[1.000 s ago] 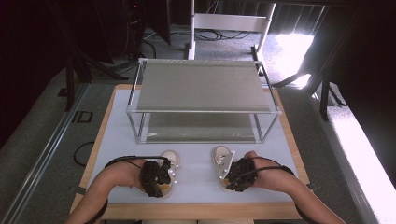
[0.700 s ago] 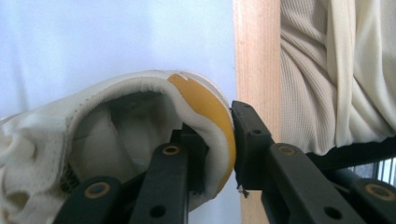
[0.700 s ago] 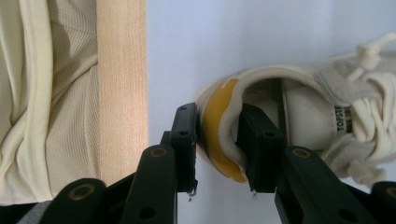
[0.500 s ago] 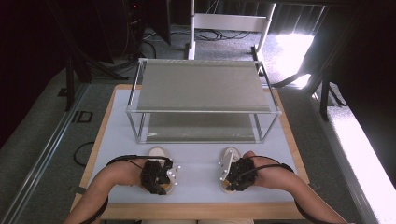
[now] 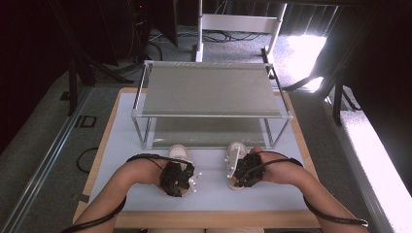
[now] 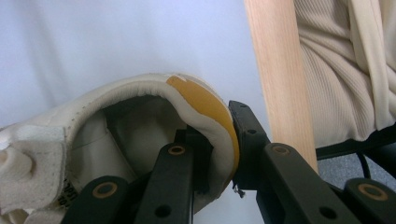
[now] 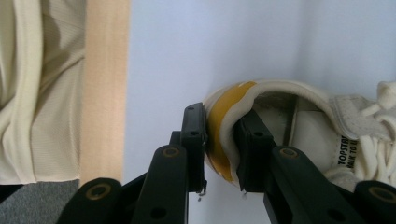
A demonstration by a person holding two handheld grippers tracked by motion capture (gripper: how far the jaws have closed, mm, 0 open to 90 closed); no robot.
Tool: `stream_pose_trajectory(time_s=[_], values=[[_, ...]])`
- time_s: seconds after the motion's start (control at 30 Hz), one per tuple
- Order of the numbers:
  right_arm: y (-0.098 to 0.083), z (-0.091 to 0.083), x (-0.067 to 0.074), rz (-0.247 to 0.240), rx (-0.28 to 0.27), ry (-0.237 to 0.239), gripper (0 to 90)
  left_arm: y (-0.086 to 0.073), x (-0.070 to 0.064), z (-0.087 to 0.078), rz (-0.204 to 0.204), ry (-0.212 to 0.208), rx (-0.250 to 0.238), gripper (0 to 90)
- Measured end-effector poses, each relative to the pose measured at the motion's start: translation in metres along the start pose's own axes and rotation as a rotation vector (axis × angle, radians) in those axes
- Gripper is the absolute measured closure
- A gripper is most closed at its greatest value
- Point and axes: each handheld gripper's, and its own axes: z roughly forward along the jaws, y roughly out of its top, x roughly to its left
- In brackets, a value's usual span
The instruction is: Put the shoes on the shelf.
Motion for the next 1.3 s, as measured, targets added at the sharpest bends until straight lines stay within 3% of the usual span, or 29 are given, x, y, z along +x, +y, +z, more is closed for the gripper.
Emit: stream_pose_trajectory(time_s=[0.23, 0.5, 0.53, 0.63, 0.87, 1.17, 1.3], values=[[0.003, -0.004, -0.021, -0.005, 0.005, -0.018, 75.8, 0.010, 0.017, -0.003, 0.052, 0.017, -0.010, 79.4], [0.006, -0.004, -0.040, -0.005, 0.002, -0.045, 75.8, 0.012, 0.038, -0.001, 0.150, 0.075, -0.058, 79.4], [0.007, -0.003, -0.042, -0.006, 0.003, -0.045, 75.8, 0.013, 0.042, 0.000, 0.179, 0.088, -0.064, 79.3], [0.010, -0.001, -0.048, -0.011, 0.011, -0.053, 75.8, 0.016, 0.049, 0.001, 0.204, 0.099, -0.060, 79.2], [0.013, 0.005, -0.063, -0.015, 0.014, -0.098, 75.7, 0.021, 0.062, 0.004, 0.248, 0.096, -0.034, 79.0], [0.008, 0.001, -0.081, -0.002, -0.026, -0.177, 75.4, 0.019, 0.083, 0.005, 0.267, 0.175, -0.092, 78.2], [0.005, 0.003, -0.087, 0.002, -0.047, -0.185, 75.3, 0.018, 0.093, 0.007, 0.260, 0.180, -0.116, 78.2]])
